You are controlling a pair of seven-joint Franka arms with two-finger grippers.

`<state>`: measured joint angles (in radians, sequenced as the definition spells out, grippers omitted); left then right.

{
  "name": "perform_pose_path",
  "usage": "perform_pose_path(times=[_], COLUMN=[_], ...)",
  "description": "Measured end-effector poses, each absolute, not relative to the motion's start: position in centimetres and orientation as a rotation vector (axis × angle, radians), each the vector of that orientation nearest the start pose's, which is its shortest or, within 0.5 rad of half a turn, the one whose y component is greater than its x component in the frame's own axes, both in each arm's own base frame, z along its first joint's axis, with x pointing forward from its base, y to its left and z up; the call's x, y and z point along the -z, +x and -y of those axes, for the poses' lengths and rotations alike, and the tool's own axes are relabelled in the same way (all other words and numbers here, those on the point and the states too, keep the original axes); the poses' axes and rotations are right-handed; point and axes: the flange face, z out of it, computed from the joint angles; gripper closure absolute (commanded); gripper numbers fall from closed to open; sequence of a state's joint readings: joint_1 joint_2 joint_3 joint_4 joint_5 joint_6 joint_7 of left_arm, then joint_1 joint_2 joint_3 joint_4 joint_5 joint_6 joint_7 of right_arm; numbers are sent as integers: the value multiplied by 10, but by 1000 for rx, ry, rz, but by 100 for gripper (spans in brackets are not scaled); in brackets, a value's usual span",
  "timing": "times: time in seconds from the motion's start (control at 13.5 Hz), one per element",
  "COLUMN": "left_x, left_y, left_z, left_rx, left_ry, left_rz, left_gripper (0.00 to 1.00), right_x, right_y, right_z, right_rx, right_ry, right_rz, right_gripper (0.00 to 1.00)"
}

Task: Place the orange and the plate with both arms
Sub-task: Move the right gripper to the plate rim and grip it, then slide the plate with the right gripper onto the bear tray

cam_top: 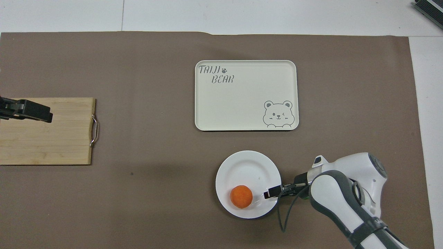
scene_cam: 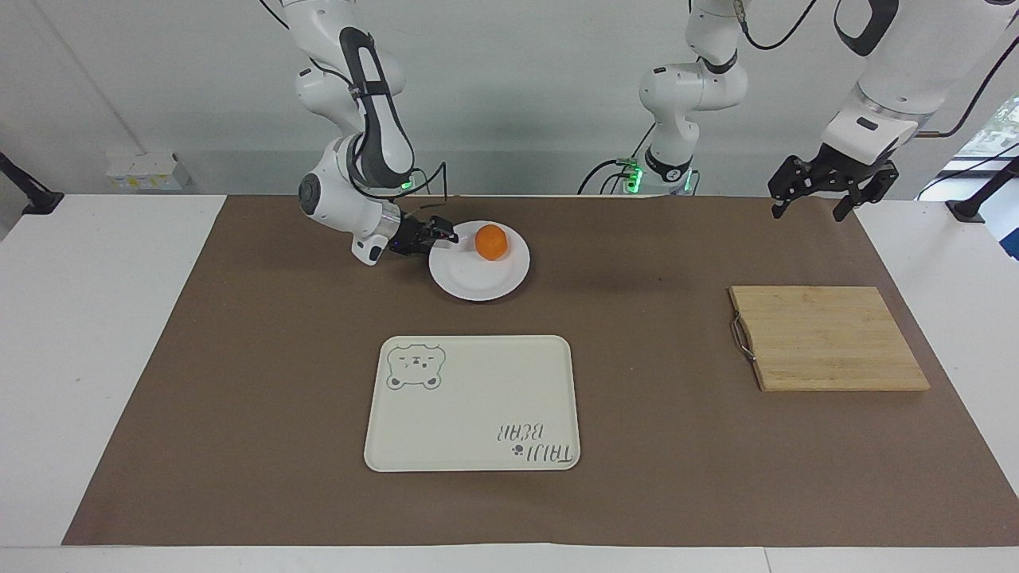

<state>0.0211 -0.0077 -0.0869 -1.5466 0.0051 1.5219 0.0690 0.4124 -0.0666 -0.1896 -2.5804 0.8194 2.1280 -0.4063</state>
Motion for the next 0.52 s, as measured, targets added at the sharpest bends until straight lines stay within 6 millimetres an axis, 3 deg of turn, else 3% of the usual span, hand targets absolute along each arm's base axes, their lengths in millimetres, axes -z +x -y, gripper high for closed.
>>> perform_pose_path(times=[0.07, 0.22, 0.52], left_x=[-636, -636, -636], left_y=[546, 546, 546], left_z=[36, 36, 36], left_rx=[-27, -26, -25], left_ry=[-3129, -3129, -3129], left_rz=[-211, -211, -211], left_gripper=[0, 0, 0], right_x=[-267, -266, -273], right_y=[388, 388, 390], right_z=[-122, -121, -122], right_rx=[-398, -400, -381], right_ry=[-2475, -2475, -2455], right_rz=[53, 44, 25], right_gripper=[75, 89, 100])
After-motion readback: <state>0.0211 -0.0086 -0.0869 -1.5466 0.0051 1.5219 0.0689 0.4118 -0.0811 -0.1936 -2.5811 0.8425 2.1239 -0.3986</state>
